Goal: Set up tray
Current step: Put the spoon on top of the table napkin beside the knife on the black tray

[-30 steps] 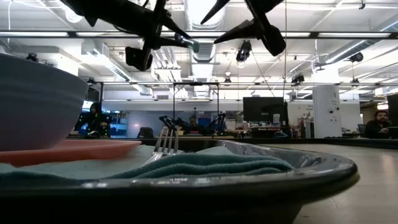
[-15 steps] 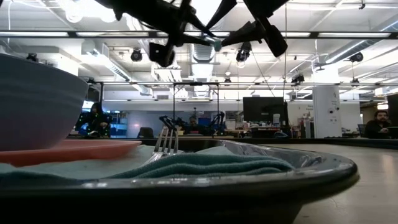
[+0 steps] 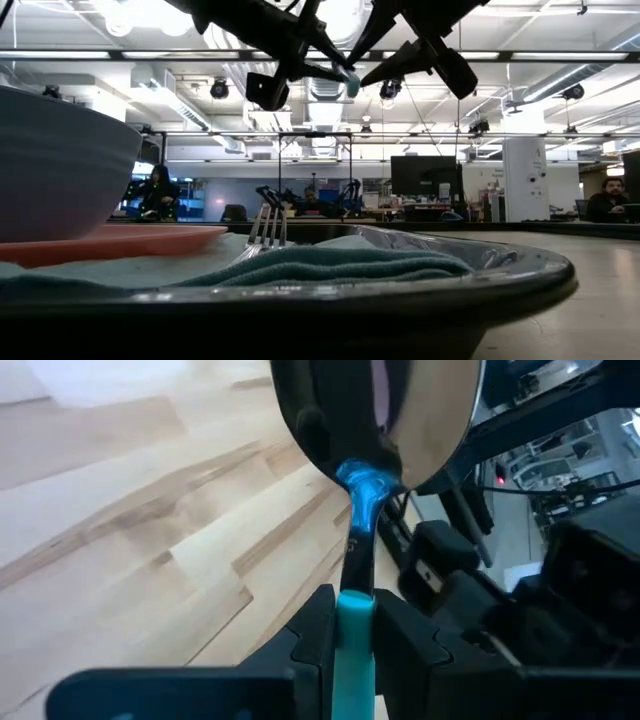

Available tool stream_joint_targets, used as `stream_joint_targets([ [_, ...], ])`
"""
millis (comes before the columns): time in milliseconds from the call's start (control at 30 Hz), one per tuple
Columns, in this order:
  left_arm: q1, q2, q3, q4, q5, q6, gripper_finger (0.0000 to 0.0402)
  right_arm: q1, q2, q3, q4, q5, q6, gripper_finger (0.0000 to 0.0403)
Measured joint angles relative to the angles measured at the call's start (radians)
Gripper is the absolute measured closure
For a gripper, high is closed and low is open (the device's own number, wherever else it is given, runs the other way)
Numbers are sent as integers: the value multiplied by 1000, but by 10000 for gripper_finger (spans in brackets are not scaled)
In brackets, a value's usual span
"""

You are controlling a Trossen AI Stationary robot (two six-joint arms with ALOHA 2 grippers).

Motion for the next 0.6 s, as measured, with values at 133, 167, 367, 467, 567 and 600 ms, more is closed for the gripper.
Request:
stream_joint_targets([
  [133,0,5,-1,0,0,-1,366,0,0,0,-1,-5,10,312],
  [167,0,5,0,1,0,-1,366,-1,0,0,-2,-10,24,314],
  [367,0,5,0,7,0,-1,366,-8,2,0,-8,-36,36,305],
  [467,0,5,0,7,0,-2,366,-8,3,0,-9,-36,36,294],
  [567,-1,5,0,7,0,-5,366,-8,3,0,-8,-36,32,284],
  [600,-1,5,1,7,1,-7,366,-8,3,0,-9,-36,30,281],
])
